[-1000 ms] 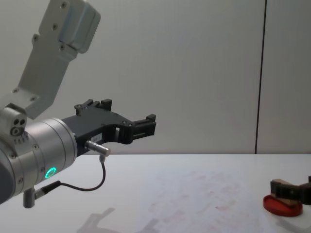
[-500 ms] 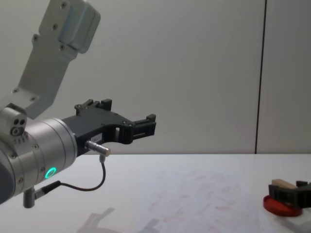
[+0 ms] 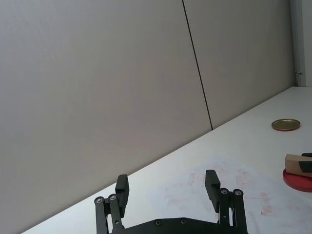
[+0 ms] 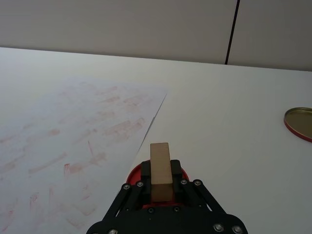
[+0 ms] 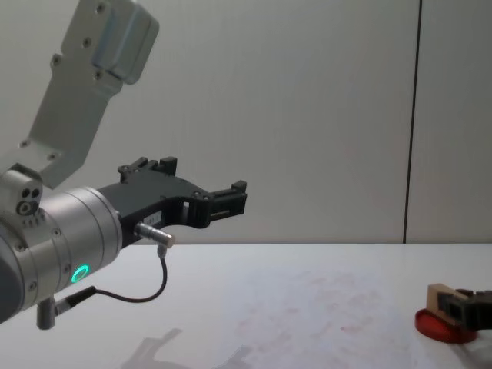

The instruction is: Use the one hand to pick up the stamp and affix it onto the A4 paper.

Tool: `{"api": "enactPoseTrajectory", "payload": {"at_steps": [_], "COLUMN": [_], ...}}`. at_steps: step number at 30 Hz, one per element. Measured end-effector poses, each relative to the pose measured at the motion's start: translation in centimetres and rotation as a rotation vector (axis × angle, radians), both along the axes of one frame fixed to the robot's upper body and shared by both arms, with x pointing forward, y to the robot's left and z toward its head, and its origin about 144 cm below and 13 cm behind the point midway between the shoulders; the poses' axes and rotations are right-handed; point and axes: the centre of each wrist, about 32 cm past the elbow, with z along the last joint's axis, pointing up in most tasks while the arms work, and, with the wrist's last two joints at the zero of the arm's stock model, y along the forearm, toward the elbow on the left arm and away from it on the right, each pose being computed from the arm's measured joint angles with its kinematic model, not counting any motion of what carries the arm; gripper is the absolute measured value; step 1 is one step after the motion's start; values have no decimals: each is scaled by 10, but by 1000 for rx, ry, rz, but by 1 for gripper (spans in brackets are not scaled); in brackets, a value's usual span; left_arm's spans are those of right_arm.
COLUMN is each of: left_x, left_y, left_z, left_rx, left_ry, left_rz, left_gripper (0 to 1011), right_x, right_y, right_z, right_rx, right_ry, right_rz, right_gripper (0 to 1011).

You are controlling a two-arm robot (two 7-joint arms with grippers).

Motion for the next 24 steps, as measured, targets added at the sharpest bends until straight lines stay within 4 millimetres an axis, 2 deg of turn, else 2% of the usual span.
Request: {"api": "enactPoseTrajectory", "payload": {"at_steps": [4,15,24], "left_x": [0,0,0], "left_y": [0,0,0], "left_z": [0,0,0], "left_rx": [0,0,0], "left_ry": [0,0,0], "left_rz": [0,0,0], "left_gripper": [993,993,993], "right_x": [0,-1,-4], "right_y": [0,3,16], "right_z": [0,5,19], "right_rx": [-3,-1,17], "right_ry": [-11,-87,-161], "right_rz": [-1,27,116], "right_gripper": [218,218,219]}}
